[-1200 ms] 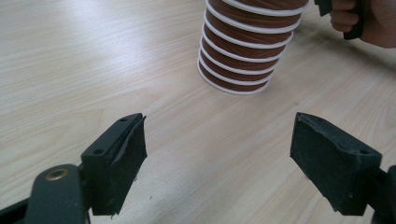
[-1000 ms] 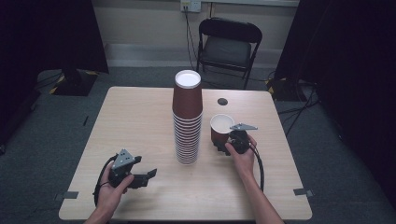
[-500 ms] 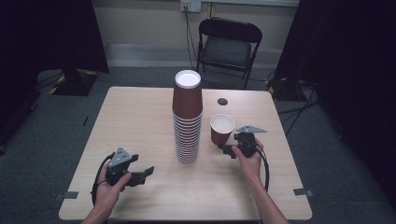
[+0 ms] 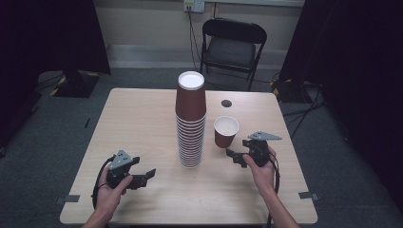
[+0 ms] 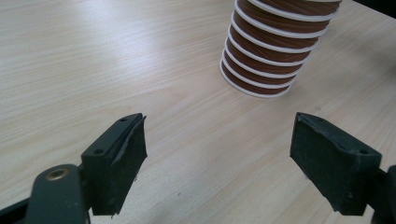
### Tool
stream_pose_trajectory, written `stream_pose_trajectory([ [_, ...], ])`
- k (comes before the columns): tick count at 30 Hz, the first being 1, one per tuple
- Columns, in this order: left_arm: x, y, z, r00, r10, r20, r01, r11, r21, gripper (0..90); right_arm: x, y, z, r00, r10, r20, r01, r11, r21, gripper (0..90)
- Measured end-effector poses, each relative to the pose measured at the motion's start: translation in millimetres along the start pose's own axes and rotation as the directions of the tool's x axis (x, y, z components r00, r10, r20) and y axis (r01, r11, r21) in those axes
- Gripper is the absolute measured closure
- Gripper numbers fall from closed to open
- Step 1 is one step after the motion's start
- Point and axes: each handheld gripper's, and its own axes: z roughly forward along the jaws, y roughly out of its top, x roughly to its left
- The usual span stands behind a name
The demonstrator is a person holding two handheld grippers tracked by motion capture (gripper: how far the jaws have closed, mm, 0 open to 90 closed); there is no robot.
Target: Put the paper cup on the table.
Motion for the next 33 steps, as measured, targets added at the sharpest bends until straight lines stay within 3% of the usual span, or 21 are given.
stream_pose_trajectory([
  [16, -1.3, -0.1, -0.3, 1.0, 0.004, -0.007, -0.004, 1.0, 0.005, 18.3, 14.1, -19.9, -50.3, 0.9997, -0.01, -0.022, 0.01, 1.0, -0.013, 14.6],
  [24, -2.2, -0.6, -3.2, 1.0, -0.001, -0.004, 0.001, 1.0, -0.005, 18.3, 9.8, -38.9, -73.8, 0.9999, 0.013, 0.004, -0.013, 1.0, -0.021, 14.8],
  [33, -1.2, -1.1, -2.8, 0.9999, 0.006, -0.009, -0.006, 1.0, 0.002, 18.3, 3.2, -66.4, -86.3, 0.9978, 0.041, 0.053, -0.04, 0.999, -0.019, 15.1],
])
